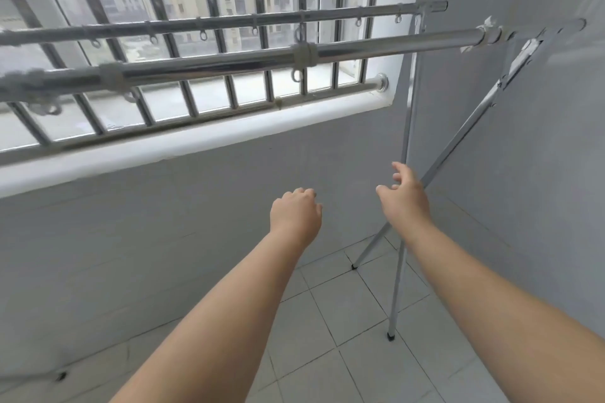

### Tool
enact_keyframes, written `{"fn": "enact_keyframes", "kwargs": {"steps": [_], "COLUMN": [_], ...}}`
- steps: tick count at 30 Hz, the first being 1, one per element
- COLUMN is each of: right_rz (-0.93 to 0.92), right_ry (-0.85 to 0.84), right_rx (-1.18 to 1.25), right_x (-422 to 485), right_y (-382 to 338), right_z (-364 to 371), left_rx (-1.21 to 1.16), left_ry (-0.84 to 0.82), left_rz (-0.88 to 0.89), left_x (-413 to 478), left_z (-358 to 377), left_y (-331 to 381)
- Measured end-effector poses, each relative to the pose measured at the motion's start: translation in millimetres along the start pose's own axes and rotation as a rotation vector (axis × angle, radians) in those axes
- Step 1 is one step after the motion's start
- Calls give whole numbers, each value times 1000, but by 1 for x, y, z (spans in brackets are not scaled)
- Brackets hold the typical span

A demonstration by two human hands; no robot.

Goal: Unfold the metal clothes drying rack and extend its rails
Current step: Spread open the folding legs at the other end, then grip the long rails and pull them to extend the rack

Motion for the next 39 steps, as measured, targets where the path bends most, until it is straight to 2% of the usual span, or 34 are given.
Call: {"fn": "enact_keyframes", "kwargs": {"steps": [7, 13, 20, 25, 31, 35, 39], "right_rz": [-243, -456, -707, -748, -930, -1011, -922], "right_ry": [-104, -188, -147, -128, -8, -9, -183], "right_rx": [-180, -169, -80, -90, -113, -276, -480], "right_x": [-68, -98, -126, -140, -140, -127, -111], "right_y": [-58, -100, -145, -183, -255, -289, -304], "right_z": [37, 57, 50, 38, 23, 22, 35], "left_rx": [-26, -43, -71, -25, 31, 130, 177], "left_ry": [70, 247, 439, 602, 784, 733, 454], "left_rz": [-36, -66, -120, -46, -8, -31, -189], "left_x": [-47, -83, -121, -142, -140, -125, -111], "left_z": [-53, -98, -140, -181, -253, -288, -293], "left_y": [-54, -89, -114, -119, -132, -148, -168]}}
Point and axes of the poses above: each hand's wrist, its own x-axis towards the middle knuckle, its own z-axis out of the palm, y = z × x, the point moved 1 cm from there along x, towards the middle knuckle, and after that the axes turned 9 degrees about -z, right-handed, at the moved point
